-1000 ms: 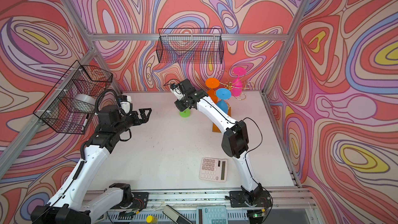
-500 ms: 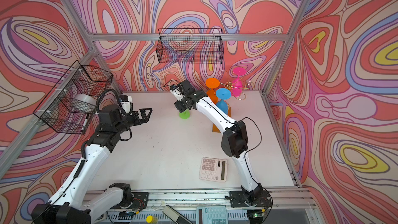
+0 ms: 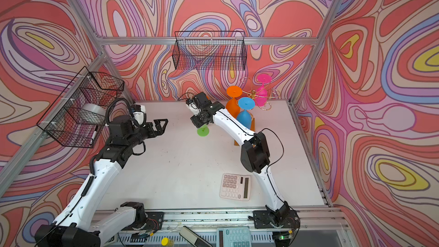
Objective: Take the wine glass off the wine glass rack
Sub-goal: 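Open the right gripper off the green glass bowl and lift away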
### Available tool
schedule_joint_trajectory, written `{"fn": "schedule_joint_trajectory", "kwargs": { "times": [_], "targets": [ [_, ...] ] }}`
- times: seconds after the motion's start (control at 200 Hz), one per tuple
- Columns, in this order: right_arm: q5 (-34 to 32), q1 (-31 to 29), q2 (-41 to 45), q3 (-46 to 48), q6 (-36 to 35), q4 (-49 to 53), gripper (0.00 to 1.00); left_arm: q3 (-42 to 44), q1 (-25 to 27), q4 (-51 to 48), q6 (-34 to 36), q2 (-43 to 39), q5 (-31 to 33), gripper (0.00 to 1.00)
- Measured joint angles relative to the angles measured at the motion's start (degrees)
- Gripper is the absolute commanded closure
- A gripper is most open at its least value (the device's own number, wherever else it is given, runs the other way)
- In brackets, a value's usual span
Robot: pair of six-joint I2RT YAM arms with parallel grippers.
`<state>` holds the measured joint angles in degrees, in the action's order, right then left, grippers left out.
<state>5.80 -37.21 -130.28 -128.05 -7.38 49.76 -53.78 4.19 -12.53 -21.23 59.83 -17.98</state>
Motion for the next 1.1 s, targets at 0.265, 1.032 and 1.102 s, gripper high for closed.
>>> {"fn": "schedule_joint_trajectory", "kwargs": {
  "times": [0.265,1.032,1.102],
  "targets": [
    [-0.4,0.0,-0.9,-1.5,0.0,0.2,1.00,0.0,0.0,0.0,0.0,0.0,0.0,0.04],
    [-1.7,0.0,-4.5,-8.3,-1.3,1.6,0.64,0.0,0.0,0.0,0.0,0.0,0.0,0.04],
    [-1.4,0.0,-4.6,-9.3,-1.4,1.6,0.61,0.0,0.0,0.0,0.0,0.0,0.0,0.04]
  ]
}}
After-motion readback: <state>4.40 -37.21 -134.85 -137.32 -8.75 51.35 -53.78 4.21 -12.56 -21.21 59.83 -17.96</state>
